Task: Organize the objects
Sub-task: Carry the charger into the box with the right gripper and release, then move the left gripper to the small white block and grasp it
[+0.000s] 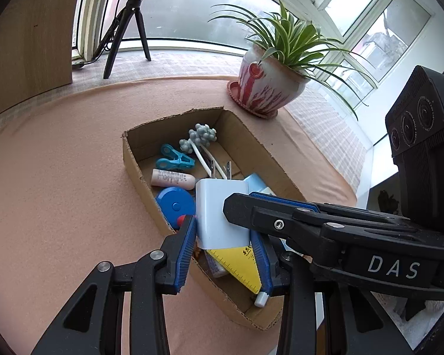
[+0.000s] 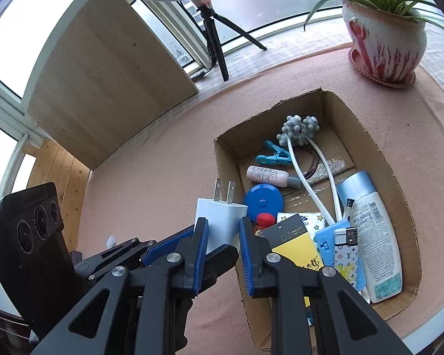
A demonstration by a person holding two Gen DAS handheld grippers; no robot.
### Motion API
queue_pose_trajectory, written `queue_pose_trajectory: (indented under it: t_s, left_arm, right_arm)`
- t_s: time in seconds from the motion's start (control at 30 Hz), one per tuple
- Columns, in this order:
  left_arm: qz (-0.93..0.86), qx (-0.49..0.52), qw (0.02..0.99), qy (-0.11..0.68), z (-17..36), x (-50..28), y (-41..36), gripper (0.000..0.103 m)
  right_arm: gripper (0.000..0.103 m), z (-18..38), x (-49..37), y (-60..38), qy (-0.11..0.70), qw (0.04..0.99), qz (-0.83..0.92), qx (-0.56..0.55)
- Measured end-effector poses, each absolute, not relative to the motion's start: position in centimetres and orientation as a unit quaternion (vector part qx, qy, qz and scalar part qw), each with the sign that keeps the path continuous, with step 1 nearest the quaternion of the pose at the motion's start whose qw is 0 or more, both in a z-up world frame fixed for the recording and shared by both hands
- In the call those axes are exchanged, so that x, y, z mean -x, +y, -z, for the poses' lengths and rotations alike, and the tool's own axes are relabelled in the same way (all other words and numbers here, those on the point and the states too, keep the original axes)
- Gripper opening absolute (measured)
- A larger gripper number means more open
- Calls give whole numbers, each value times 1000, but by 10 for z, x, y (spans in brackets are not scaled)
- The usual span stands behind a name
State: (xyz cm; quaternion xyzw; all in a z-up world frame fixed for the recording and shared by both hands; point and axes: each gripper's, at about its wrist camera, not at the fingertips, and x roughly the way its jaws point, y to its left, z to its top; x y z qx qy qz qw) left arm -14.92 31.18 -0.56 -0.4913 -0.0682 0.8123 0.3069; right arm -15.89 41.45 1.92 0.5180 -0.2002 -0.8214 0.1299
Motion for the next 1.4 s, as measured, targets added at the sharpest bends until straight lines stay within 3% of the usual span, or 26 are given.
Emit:
queue_pose_trajectory:
  t_s: [0.13, 0.23, 0.33, 0.37, 0.77, 1.4]
  left_arm:
    - [-817, 481, 313, -53, 5, 156, 337, 41]
    - [-821, 484, 300, -46, 6, 162, 345, 55]
    - [-824, 488, 284, -51, 9, 168, 340, 56]
    - [-823, 491, 281, -52, 11, 169, 337, 56]
    - [-829, 512, 210, -86, 28, 173, 262, 57]
    - [-829, 538, -23, -152, 66, 140, 23, 59]
  right_arm:
    - [20, -20, 160, 437, -206, 117, 826, -511]
    - [21, -24, 162, 448, -202, 113, 833, -502]
    - [50, -27, 161, 454, -182, 85, 846, -493]
    - [51, -28, 160, 456, -178, 81, 851, -488]
    - [52, -21, 159, 444, -159, 86, 849, -496]
    - [52, -16, 135, 359, -96, 113, 853, -501]
